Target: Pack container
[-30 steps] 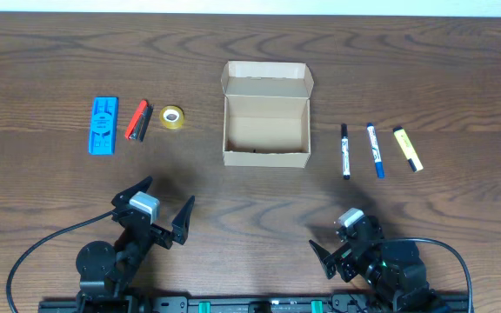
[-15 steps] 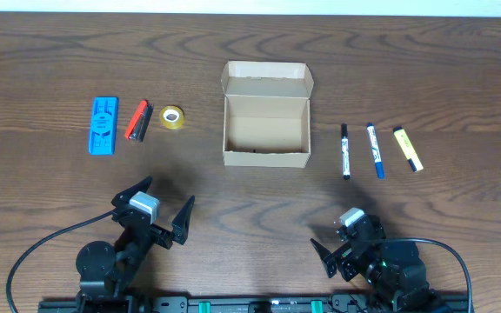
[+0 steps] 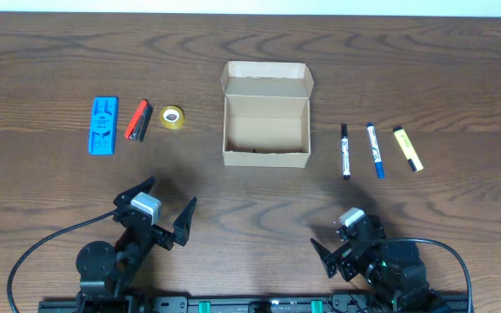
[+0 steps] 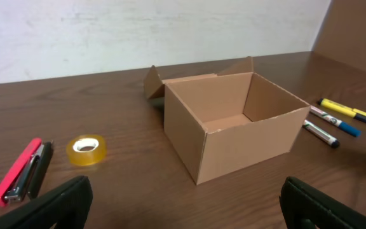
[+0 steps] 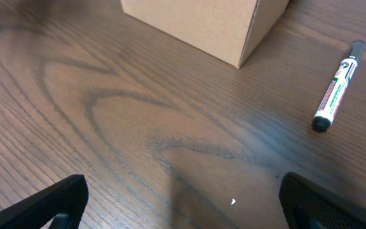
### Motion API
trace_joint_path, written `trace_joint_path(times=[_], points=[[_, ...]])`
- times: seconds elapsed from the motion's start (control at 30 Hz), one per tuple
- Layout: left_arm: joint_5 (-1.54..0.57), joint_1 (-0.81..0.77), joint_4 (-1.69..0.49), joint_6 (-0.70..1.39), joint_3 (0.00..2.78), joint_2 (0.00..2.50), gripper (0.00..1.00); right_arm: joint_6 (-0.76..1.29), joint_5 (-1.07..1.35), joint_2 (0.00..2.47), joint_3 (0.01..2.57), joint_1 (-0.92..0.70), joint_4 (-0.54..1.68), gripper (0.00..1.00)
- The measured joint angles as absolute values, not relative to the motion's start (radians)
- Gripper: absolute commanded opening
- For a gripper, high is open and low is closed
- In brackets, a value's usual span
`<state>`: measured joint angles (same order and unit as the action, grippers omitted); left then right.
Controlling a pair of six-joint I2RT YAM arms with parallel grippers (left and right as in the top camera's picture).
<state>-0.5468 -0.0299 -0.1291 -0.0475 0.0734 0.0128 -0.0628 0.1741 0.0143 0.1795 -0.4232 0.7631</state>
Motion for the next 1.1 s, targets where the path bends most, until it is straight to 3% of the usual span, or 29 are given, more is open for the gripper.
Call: trace_joint_path(times=[0.27, 0.57, 1.1], points=[[-0.532, -0.03, -0.131, 0.066, 0.073, 0.013, 0.95, -0.063, 0.174, 0.014, 0.179, -0.423, 0.763, 0.99], [-0.305, -0.03, -0.236, 0.191, 0.131, 0.067, 0.95, -0.063, 0.17, 0.014, 0.179, -0.423, 0.764, 0.99], [0.173, -0.028, -0.434, 0.113, 0.714, 0.8, 0.95, -0.063, 0.163, 0.012, 0.179, -0.423, 0.762, 0.99]])
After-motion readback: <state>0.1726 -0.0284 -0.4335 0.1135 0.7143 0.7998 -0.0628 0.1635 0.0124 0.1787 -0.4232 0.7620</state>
